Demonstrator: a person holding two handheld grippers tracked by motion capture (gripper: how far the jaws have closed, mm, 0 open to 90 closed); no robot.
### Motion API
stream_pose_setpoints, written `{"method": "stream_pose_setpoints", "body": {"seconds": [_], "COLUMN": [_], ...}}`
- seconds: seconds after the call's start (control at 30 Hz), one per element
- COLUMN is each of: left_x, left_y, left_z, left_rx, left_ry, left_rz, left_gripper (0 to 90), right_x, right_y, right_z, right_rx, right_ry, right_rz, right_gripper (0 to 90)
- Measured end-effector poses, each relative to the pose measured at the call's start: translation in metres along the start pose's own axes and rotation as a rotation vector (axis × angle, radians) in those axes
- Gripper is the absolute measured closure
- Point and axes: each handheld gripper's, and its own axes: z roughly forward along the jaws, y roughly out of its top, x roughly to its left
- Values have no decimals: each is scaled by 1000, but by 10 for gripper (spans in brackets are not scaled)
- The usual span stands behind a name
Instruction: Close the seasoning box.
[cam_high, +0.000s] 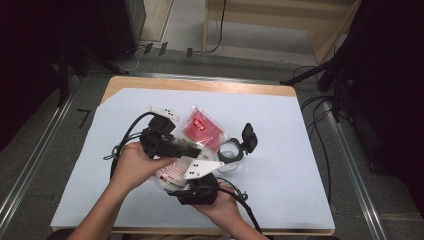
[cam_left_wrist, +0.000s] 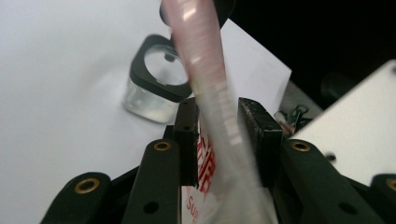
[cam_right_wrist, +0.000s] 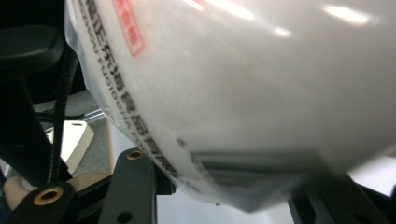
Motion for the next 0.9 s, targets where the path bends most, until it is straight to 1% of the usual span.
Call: {"method": "stream_pose_setpoints", "body": {"seconds": [0.03,0.07,0.1,0.13,0.23,0.27,0.3,0.33,0.37,0.4,0.43,0.47,0.5,0.53,0.57,0.6,0.63,0.67,0.7,0.77,0.8,0.83,0.9], "left_x": [-1,-2,-4,-4,-4,-3,-3,-2,-2,0,0,1,1,2,2,2,1,1,0,0,0,0,0], "left_y": [0,1,1,2,3,3,3,3,3,3,3,3,3,3,3,4,4,3,3,3,3,3,3], "left_z": [2,4,6,8,9,12,12,14,14,15,15,15,15,14,14,14,14,13,13,13,12,12,11], "left_rx": [4,9,4,6,-1,-1,-1,-1,-1,-7,-7,-11,-11,-15,-15,-18,-15,-10,-14,-25,-23,-23,-35], "left_ry": [14,21,31,36,43,47,47,49,49,23,23,8,8,1,1,3,3,10,15,12,23,23,35], "left_rz": [7,1,-8,-21,-30,-26,-26,-22,-22,-28,-28,-38,-38,-43,-43,-41,-39,-35,-33,-37,-34,-34,-36], "left_gripper": [731,739,741,744,740,721,713,704,696,682,673,666,650,634,617,603,603,597,585,584,583,582,590], "right_x": [2,5,6,7,7,5,5,3,3,3,3,3,3,2,2,0,0,-1,-3,-5,-6,-6,-7], "right_y": [0,0,-1,-1,-2,-1,-1,-1,-1,-1,-1,-1,-1,-1,-1,-1,-1,0,0,0,-1,-1,-1], "right_z": [1,3,4,6,6,6,6,6,6,6,6,5,5,4,4,3,3,2,1,0,-1,-1,-1], "right_rx": [8,17,25,32,31,36,36,40,40,32,32,29,29,25,25,12,12,7,0,-10,-10,-10,-22], "right_ry": [-22,-48,-61,-87,-95,-87,-87,-66,-66,-43,-43,-38,-38,-25,-25,-16,-16,-12,-6,-2,5,5,16], "right_rz": [-16,-31,-43,-47,-36,-13,-13,-3,-3,17,17,27,27,34,34,44,44,54,70,83,86,86,96], "right_gripper": [562,560,557,549,553,575,575,587,587,593,593,595,595,598,598,600,600,601,601,602,603,603,603]}}
